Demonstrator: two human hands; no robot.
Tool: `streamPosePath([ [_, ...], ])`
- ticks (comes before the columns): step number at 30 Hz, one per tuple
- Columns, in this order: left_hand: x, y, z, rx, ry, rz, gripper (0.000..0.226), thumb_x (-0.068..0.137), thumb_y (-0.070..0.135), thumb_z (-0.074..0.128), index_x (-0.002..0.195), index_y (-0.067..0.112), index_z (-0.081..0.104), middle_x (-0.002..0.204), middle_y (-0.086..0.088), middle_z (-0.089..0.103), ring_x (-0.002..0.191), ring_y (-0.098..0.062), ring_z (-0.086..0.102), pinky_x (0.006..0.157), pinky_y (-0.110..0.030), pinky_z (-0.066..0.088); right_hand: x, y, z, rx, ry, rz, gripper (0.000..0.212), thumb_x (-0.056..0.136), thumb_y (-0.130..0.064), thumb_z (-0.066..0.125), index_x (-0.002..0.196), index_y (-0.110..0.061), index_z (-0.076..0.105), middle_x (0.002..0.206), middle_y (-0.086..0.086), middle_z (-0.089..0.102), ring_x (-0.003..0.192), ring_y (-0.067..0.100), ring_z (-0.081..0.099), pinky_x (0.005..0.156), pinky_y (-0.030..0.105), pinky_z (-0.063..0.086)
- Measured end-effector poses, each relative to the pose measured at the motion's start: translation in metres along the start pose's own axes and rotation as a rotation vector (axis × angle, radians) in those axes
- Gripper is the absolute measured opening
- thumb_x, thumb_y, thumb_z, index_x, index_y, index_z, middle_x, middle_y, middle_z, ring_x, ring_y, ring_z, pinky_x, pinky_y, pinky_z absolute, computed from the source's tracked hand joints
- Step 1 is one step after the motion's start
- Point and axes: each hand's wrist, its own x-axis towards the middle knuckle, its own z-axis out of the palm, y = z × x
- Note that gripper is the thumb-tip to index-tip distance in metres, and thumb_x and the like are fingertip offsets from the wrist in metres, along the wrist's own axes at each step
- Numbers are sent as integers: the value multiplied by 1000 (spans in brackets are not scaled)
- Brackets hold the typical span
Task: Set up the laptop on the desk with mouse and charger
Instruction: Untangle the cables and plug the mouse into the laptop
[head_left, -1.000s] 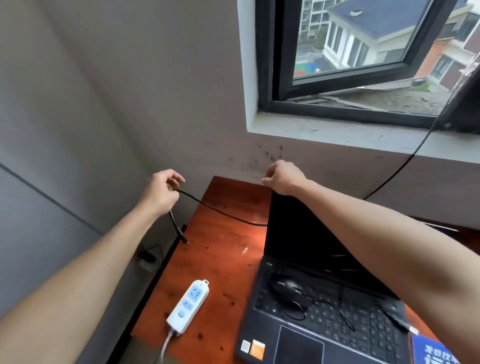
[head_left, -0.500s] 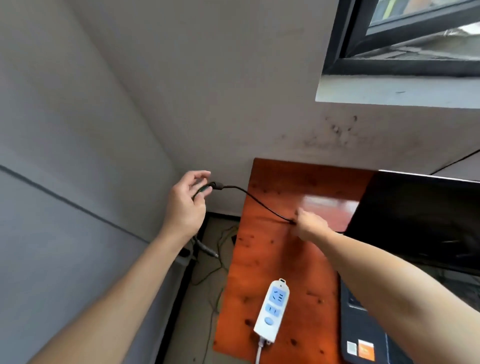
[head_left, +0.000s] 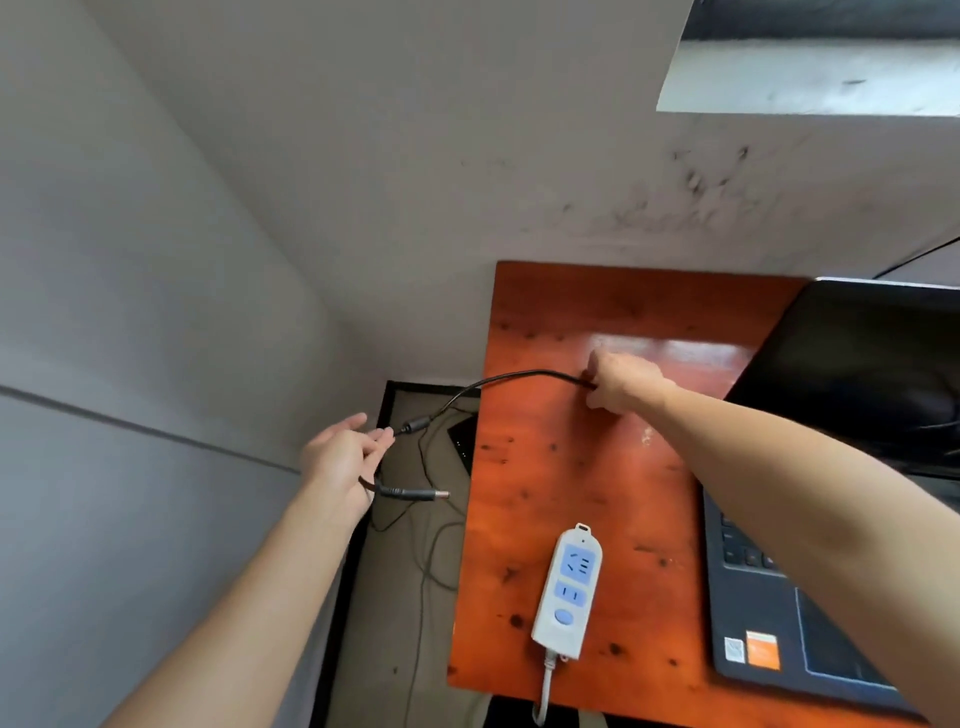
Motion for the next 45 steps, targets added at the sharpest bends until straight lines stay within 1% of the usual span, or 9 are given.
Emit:
streamPosePath([
  [4, -4, -18, 10, -23, -68, -167, 36, 84, -24, 37, 109, -6, 57, 110, -31, 53, 88, -38, 65, 89, -35, 54, -7, 6, 13, -88, 125, -35, 23, 84, -17, 54, 107, -10, 56, 111, 16, 65, 102, 36, 63, 71, 34, 44],
  [8, -23, -39, 38, 22, -187, -247, 31, 90, -18, 37, 114, -5, 53, 100, -34, 60, 83, -37, 69, 64, -33, 61, 15, 12, -12, 78, 338, 30, 22, 89, -4, 47, 111, -3, 52, 113, 23, 50, 97, 46, 61, 77, 45, 48],
  [13, -39, -72, 66, 424, -318, -204, 32, 93, -8, 40, 115, 6, 58, 98, -18, 70, 84, -26, 70, 63, -31, 54, 43, 26, -32, 159, 192, -2, 42, 89, -10, 54, 130, -5, 48, 129, 22, 41, 109, 47, 56, 88, 44, 48],
  [19, -32, -103, 89, 1106, -463, 223, 38, 84, 6, 66, 122, 10, 62, 97, -5, 67, 99, -26, 64, 91, -41, 53, 2, 55, -12, 203, 170, -57, 57, 90, -15, 49, 146, -18, 38, 157, 16, 23, 127, 37, 49, 99, 39, 43],
  [26, -31, -126, 117, 2012, -443, 864, 22, 91, 18, 54, 112, 19, 60, 118, -6, 53, 110, -26, 49, 86, -37, 45, -108, 63, 15, 211, 330, -307, 29, 89, -7, 53, 113, -10, 67, 111, 7, 63, 99, 29, 61, 76, 42, 53],
  [29, -43, -147, 131, 1989, -532, 1139, 21, 89, 22, 54, 108, 20, 61, 115, -4, 50, 107, -25, 43, 87, -36, 38, -139, 96, 36, 157, 358, -225, 26, 84, -4, 58, 108, -6, 69, 111, 10, 66, 104, 32, 59, 79, 43, 53],
  [33, -62, -184, 142, 1978, -726, 1162, 34, 89, 48, 50, 106, 20, 60, 108, -1, 56, 107, -25, 48, 88, -39, 34, -166, 142, 65, 66, 386, -70, 38, 80, -8, 71, 116, 0, 66, 124, 20, 63, 120, 39, 56, 87, 48, 52],
  [39, -61, -197, 159, 1929, -752, 1212, 13, 94, 27, 47, 101, 19, 54, 104, -3, 61, 101, -27, 55, 82, -37, 33, -168, 151, 83, -76, 318, -38, 60, 89, -51, 46, 133, -11, 56, 141, 15, 51, 136, 32, 43, 104, 50, 38],
  [45, -70, -201, 187, 1856, -884, 1153, 17, 93, 15, 48, 110, 17, 52, 103, -8, 58, 97, -31, 56, 67, -38, 38, -167, 151, 85, -130, 232, -108, 75, 88, -67, 35, 142, -17, 46, 152, 15, 38, 142, 31, 32, 108, 50, 33],
])
